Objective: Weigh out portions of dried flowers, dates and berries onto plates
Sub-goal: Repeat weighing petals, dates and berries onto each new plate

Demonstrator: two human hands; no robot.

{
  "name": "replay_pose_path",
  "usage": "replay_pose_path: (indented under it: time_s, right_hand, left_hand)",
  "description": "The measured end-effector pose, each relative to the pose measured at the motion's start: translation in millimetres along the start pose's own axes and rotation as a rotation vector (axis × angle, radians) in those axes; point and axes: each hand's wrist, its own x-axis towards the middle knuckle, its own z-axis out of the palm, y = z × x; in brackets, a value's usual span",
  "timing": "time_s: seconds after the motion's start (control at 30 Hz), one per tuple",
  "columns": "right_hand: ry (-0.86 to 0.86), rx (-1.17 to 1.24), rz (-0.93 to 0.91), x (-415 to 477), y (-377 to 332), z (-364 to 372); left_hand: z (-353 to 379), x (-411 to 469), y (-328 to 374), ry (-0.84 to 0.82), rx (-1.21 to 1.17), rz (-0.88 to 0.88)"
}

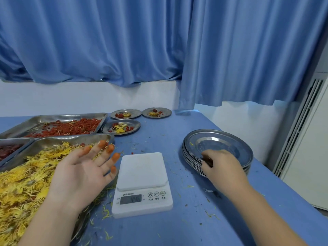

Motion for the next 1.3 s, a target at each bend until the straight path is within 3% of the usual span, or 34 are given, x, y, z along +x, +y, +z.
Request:
replay_pose_path:
  time_s: [0.33, 0.5, 0.67, 0.87, 1.3]
  right_hand:
    - [0.118, 0.01, -0.044, -1.1, 0.9, 1.9]
    - [0.336, 0.004, -0.192, -1.3, -1.0, -3.7]
    - [0.539, 0.003, -0.526, -13.2, -25.2, -0.3]
    - [0.503, 0.099, -0.719, -27.8, -70.6, 26.8]
    - [0.372, 0.125, -0.681, -28.3, -72.0, 48.0]
  left_hand:
    - [-0.4, -3.9, -4.5, 0.05, 0.005, 0.01]
    - [2.8, -6.6, -5.7, 0.073, -0.004, -0.002]
    - [5.8, -9.1, -4.7, 0.112, -0.009, 0.017]
    - [4.4, -10.5, -3.2, 0.226, -0.051, 0.153]
    - [4.1, -9.8, -2.2, 0.25, -0.059, 0.149]
